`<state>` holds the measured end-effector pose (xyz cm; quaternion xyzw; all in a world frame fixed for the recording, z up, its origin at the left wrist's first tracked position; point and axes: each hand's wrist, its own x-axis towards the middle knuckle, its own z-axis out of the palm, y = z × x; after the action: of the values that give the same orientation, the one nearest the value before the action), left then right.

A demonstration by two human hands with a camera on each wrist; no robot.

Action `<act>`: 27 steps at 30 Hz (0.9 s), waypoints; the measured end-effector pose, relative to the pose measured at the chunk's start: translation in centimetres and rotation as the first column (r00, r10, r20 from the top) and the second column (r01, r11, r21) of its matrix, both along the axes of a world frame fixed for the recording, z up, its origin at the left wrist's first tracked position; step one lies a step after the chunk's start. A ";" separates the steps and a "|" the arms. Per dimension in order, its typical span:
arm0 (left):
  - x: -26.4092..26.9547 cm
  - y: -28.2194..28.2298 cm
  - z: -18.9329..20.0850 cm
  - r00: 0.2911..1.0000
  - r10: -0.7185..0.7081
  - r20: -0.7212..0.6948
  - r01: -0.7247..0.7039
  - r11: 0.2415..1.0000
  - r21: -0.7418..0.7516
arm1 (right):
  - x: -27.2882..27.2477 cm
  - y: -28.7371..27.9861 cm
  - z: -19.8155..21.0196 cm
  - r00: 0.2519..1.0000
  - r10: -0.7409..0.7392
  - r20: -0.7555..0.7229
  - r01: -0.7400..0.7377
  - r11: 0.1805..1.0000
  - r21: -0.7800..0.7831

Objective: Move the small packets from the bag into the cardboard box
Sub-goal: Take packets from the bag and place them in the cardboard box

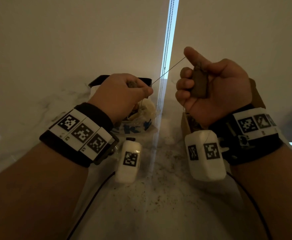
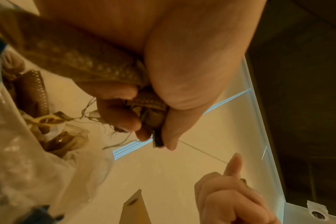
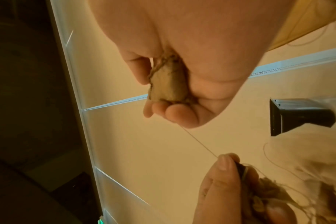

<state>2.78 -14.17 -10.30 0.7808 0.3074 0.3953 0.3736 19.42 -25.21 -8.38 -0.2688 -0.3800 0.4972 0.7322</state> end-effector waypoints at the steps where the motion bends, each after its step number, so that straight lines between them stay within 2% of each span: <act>1: 0.0 -0.1 0.1 1.000 -0.002 -0.007 0.002 1.000 0.001 | 0.1 0.2 -0.1 1.000 -0.025 -0.014 0.025 1.000 0.005; 6: -0.3 -0.3 0.3 1.000 -0.004 0.009 0.004 1.000 0.003 | 0.3 0.7 -0.4 0.993 -0.113 0.031 0.113 0.994 0.000; 14: -0.1 0.2 0.1 0.999 0.009 -0.049 -0.009 1.000 0.002 | 0.2 1.1 -0.7 0.960 -0.259 0.103 0.259 0.966 0.014; 18: -0.2 -0.1 0.1 0.989 -0.089 -0.119 0.092 0.996 0.022 | 0.3 1.5 -0.8 0.944 -0.308 0.116 0.310 0.951 0.007; 21: -0.2 -0.9 0.4 0.961 -0.185 -0.204 0.200 0.978 0.053 | 0.6 1.9 -1.1 0.909 -0.404 0.105 0.412 0.909 -0.068; 24: -0.1 -1.8 0.5 0.938 -0.288 -0.193 0.300 0.953 0.035 | 1.2 2.2 -1.7 0.841 -0.482 0.245 0.529 0.828 -0.188; 27: 0.1 -2.3 0.5 0.947 -0.318 -0.051 0.317 0.948 -0.021 | 1.2 2.5 -2.4 0.788 -0.420 0.449 0.542 0.820 -0.184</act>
<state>2.92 -16.45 -9.78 0.8281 0.1904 0.3069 0.4288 20.57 -22.74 -10.78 -0.5597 -0.3543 0.2803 0.6947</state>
